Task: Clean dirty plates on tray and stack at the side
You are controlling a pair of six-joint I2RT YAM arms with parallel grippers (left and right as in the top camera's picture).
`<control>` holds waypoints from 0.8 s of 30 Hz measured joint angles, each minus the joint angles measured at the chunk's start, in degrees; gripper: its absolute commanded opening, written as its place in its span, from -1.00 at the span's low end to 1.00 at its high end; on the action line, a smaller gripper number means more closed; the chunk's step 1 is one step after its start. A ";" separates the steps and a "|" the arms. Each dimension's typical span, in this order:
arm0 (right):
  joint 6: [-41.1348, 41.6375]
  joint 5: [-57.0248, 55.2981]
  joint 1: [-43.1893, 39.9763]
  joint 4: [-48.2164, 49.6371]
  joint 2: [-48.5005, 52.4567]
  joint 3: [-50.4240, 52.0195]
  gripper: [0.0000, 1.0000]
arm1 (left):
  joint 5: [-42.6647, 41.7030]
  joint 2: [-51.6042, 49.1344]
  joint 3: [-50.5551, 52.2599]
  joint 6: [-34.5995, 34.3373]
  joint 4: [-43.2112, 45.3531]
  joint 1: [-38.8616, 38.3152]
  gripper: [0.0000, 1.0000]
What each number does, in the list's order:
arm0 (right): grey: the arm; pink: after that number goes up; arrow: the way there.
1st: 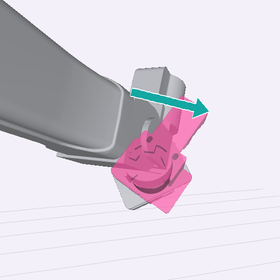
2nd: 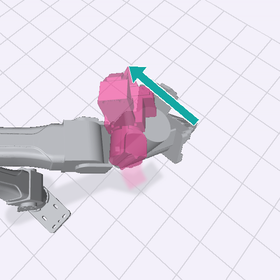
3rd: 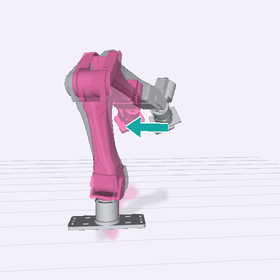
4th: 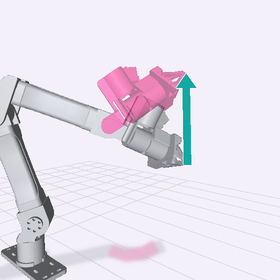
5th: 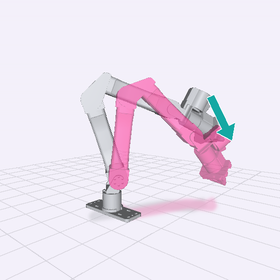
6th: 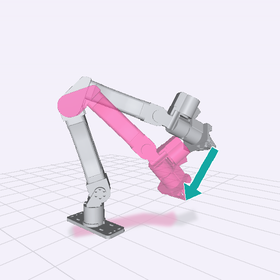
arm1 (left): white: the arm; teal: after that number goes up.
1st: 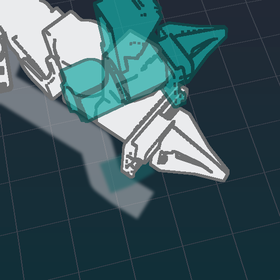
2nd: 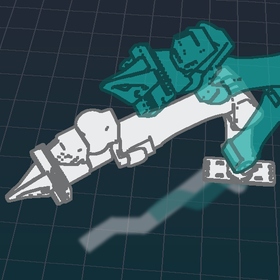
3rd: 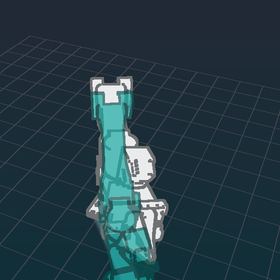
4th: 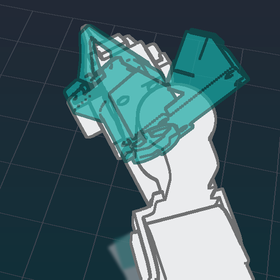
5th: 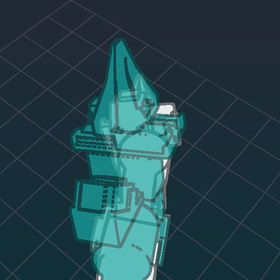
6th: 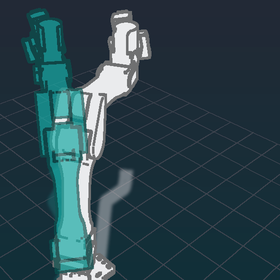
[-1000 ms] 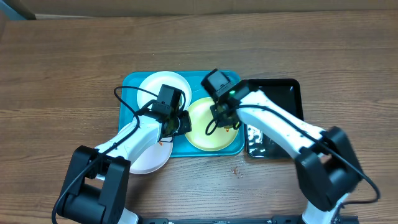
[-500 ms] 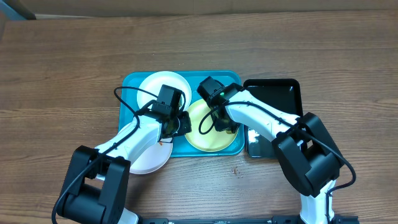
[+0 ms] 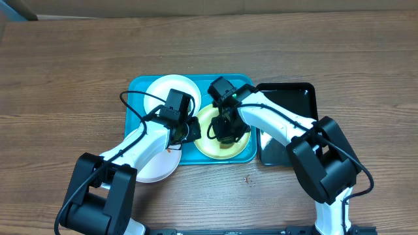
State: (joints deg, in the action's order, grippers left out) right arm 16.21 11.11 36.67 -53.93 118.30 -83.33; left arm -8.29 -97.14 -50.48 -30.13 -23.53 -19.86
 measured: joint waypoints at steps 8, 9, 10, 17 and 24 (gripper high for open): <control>-5.05 11.43 -7.54 -6.25 -1.70 -9.97 -0.93 | 0.00 0.00 0.00 0.00 0.00 0.00 -0.78; -5.60 11.58 -9.25 -7.65 -3.19 -10.34 -0.93 | 0.04 0.00 0.00 -0.04 -0.02 0.00 -0.72; -5.90 11.45 -10.71 -9.07 -4.48 -10.45 -0.93 | 0.11 0.00 0.00 -0.15 -0.04 0.00 -0.67; -7.04 5.03 -22.82 -18.95 -10.51 -10.62 -0.93 | 0.42 0.00 0.00 -1.31 -0.04 0.00 -0.24; -7.23 1.27 -31.52 -11.61 -10.54 0.42 -0.93 | 0.44 0.00 0.00 -1.46 -0.46 0.00 -0.92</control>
State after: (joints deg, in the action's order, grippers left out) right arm 8.97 12.38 5.15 -65.54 107.77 -82.91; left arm -7.86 -97.14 -50.48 -31.59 -23.99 -19.86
